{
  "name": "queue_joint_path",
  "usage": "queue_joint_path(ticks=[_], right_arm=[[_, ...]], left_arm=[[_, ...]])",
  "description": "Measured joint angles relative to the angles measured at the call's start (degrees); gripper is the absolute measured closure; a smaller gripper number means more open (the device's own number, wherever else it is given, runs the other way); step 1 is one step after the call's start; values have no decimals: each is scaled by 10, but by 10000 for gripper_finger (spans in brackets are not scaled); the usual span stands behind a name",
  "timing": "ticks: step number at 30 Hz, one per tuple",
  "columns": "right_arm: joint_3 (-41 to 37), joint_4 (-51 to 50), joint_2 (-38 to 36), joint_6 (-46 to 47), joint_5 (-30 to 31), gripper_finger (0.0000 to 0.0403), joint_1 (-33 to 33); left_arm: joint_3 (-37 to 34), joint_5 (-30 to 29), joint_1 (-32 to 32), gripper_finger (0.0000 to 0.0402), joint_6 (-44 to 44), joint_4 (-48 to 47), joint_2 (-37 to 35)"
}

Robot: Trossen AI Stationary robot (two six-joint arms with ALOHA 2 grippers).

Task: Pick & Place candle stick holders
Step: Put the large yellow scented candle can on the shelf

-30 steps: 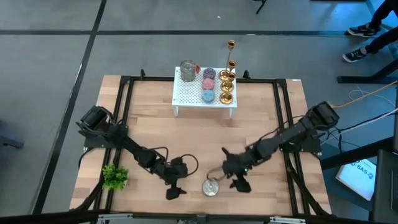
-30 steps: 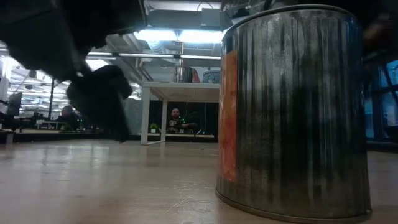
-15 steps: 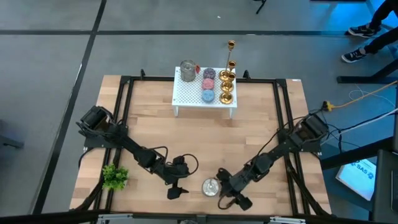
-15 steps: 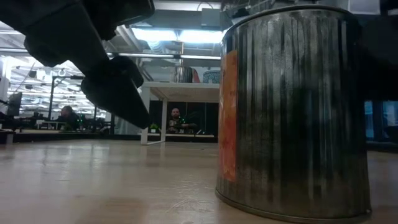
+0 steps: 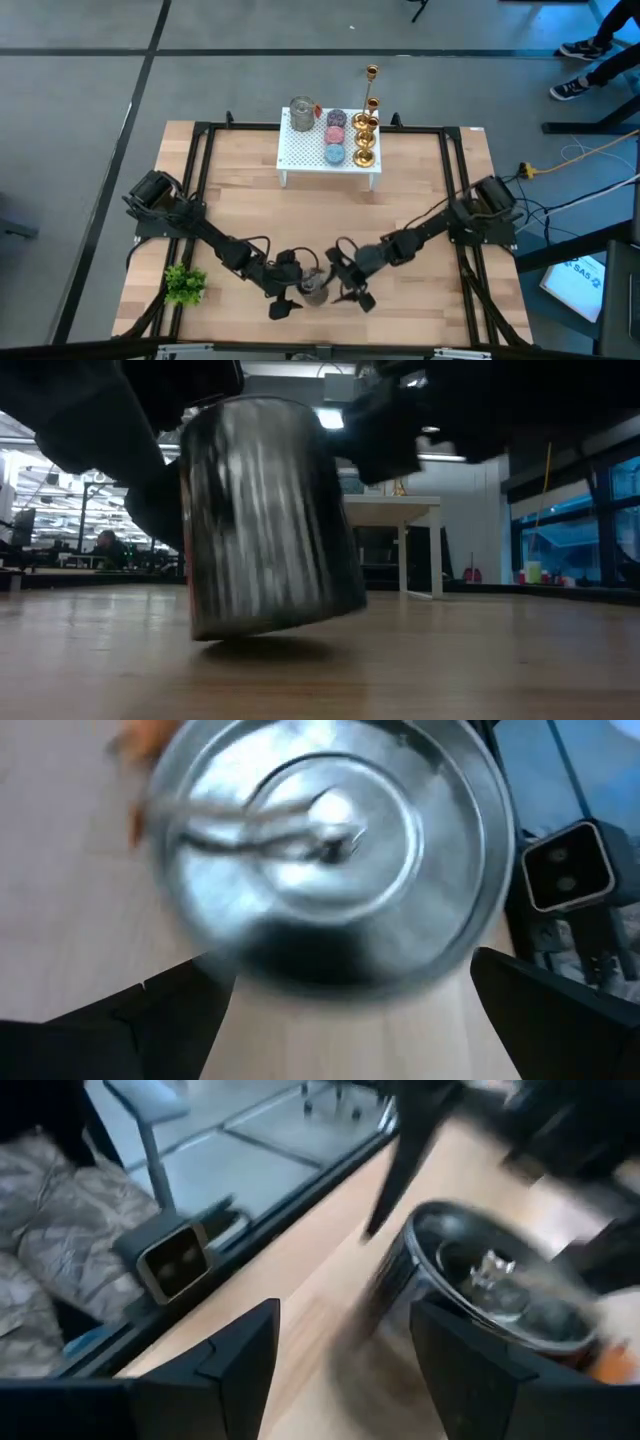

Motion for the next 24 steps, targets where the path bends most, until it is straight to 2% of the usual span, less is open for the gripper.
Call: queue_joint_path(ticks=[5,8,17,24], right_arm=[[0,25,0,-12,-73,171,-49],[0,22,0,-10,-101,171,-60],[0,3,0,-9,-105,171,-60],[0,3,0,-7,-105,171,-60]], left_arm=[[1,-39,4,2,8,12,0],[1,-38,15,2,27,17,0],[1,35,46,2,61,70,0],[1,17,53,2,120,86,0]])
